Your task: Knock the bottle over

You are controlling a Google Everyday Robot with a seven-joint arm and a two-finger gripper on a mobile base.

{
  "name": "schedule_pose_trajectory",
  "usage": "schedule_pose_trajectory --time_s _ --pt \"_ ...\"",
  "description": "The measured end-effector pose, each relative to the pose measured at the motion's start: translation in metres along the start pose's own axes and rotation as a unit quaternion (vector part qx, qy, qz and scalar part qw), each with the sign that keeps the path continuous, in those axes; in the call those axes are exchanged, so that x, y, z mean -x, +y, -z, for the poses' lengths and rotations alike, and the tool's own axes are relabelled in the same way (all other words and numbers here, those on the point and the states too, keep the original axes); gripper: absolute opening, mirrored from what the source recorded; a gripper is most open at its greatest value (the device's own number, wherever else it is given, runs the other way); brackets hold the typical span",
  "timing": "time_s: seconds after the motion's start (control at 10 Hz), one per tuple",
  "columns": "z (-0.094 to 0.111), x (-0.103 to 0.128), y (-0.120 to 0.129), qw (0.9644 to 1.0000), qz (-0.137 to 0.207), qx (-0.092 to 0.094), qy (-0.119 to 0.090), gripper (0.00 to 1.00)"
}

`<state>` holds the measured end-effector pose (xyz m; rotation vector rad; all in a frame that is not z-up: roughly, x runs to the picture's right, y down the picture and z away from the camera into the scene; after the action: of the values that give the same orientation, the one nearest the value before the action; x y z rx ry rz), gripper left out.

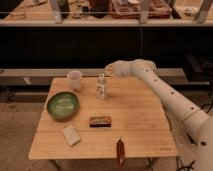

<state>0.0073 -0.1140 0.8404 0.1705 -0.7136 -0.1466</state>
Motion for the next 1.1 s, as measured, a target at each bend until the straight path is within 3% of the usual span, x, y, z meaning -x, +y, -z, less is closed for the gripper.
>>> schedule_pose_trajectory --time_s 0.1,0.2,0.3,0.4,0.6,0.8,0.9,1.1 --pt "0.001 0.018 0.001 0.9997 0.010 -0.003 -0.020 0.11" --pt "0.008 0.050 0.003 0.9980 0.029 -0.010 -0.055 0.11" --pt "0.020 0.083 0.008 0.9945 0.056 -0.016 -0.088 0.11" --pt "0.025 0.094 0.013 0.9927 0.069 -0.016 -0.097 0.11" --pt "0.033 0.093 0.028 0.9923 0.086 -0.008 -0.089 0.11" --pt "0.035 0.057 0.041 0.9955 0.081 0.014 -0.046 0.11" --pt "0.037 0.048 0.044 0.9960 0.079 0.018 -0.036 0.11" --pt "0.034 0.051 0.043 0.9959 0.080 0.019 -0.037 0.11"
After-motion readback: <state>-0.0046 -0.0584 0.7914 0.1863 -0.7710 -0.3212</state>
